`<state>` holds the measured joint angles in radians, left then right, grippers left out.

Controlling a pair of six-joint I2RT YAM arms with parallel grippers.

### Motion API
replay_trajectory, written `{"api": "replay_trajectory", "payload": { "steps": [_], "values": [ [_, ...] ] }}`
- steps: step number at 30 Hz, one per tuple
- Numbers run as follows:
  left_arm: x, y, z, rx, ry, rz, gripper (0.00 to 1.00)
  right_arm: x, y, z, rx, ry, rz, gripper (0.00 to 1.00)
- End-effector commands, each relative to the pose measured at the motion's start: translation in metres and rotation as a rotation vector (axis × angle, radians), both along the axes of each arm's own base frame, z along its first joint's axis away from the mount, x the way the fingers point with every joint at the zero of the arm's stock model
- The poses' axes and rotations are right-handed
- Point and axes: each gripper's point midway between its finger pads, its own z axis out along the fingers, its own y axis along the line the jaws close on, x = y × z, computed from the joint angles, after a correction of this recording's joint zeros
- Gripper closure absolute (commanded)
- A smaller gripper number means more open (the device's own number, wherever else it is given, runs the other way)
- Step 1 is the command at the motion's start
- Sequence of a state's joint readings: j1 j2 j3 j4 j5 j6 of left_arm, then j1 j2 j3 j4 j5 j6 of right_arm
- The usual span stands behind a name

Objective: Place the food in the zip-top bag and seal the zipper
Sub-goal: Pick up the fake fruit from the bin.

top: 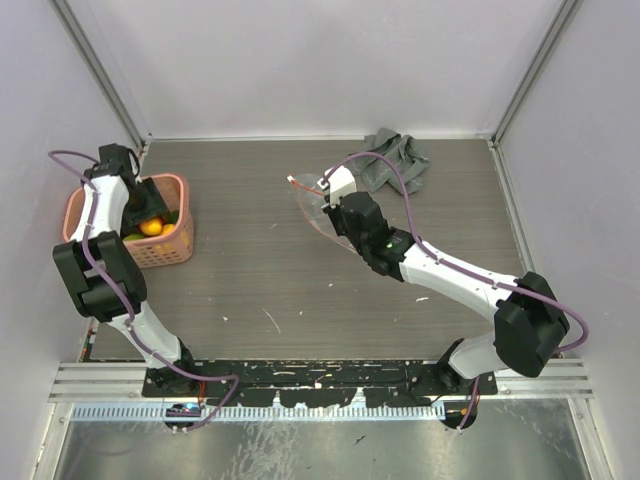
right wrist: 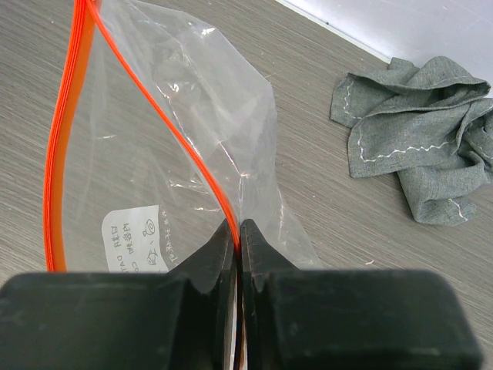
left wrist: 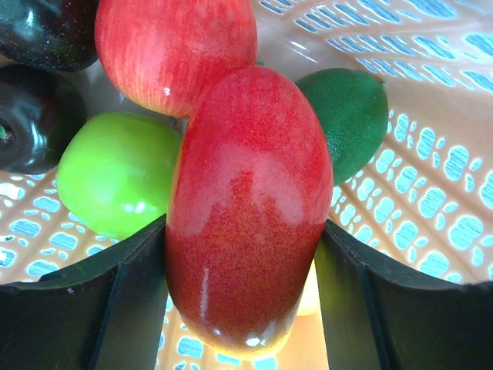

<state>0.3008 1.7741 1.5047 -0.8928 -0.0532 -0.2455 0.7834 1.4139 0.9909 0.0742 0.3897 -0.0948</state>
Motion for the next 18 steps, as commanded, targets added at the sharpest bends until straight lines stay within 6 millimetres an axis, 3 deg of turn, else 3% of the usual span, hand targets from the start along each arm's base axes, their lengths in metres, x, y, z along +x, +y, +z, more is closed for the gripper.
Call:
{"api": "replay_trajectory", "payload": {
  "steps": [1,11,18],
  "values": [
    [0.000,-0.001,0.034,0.037,-0.096,-0.006,0.64,0.002,0.002,0.033,0.078,-0.056,-0.006,0.88],
    [-0.011,-0.008,0.089,0.074,-0.309,0.024,0.73,0.001,0.005,0.039,0.096,-0.057,0.009,0.89],
    [-0.025,-0.038,0.123,0.015,-0.451,-0.023,0.80,0.002,0.005,0.040,0.087,-0.051,0.001,0.93]
  ]
}}
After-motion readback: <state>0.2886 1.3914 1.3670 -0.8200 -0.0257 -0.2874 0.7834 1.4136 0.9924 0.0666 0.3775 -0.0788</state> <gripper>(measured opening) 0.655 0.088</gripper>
